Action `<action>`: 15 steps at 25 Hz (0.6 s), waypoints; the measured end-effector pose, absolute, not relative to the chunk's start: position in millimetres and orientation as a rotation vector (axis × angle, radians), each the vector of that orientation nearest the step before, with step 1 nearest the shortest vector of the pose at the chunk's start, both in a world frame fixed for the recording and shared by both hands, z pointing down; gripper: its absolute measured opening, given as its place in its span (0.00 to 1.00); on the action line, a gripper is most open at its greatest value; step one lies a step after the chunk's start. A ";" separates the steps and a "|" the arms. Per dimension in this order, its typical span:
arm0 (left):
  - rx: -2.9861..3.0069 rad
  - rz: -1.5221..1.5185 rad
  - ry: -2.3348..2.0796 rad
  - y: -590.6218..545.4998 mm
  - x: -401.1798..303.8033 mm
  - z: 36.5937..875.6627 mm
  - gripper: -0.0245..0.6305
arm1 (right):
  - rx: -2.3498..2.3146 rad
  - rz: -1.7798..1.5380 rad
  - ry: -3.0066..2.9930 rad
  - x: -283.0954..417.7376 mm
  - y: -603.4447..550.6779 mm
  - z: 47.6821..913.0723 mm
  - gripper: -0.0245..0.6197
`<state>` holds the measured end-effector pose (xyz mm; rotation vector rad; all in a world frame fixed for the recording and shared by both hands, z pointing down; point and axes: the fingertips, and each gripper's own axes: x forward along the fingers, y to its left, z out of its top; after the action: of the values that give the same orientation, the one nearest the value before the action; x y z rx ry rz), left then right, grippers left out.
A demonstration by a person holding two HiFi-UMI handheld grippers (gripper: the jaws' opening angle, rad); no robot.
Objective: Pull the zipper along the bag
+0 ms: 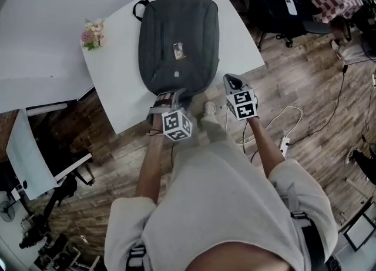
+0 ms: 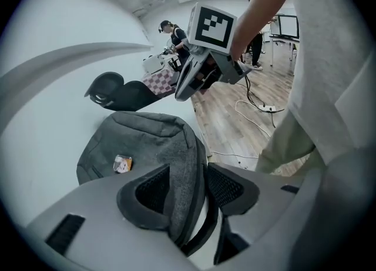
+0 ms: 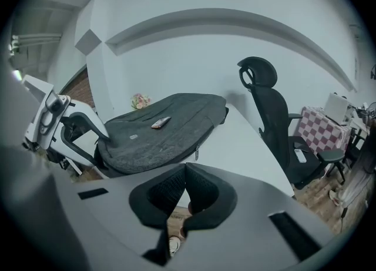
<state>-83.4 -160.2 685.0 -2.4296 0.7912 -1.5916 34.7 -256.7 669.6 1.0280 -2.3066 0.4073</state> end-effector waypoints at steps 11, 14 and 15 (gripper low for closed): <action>-2.418 -1.672 0.707 -168.5 -83.4 700.7 0.27 | 0.947 0.425 -2.288 23.1 -278.2 693.1 0.06; -2.439 -1.676 0.710 -166.9 -84.1 702.7 0.19 | 0.932 0.432 -2.279 18.3 -284.3 699.5 0.10; -2.444 -1.672 0.719 -167.1 -84.4 701.9 0.18 | 0.926 0.431 -2.275 17.6 -286.4 701.9 0.12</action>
<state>-84.4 -167.1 701.9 -2.4438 0.7194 -1.6717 17.6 -286.4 701.9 0.9265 -2.2753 0.4310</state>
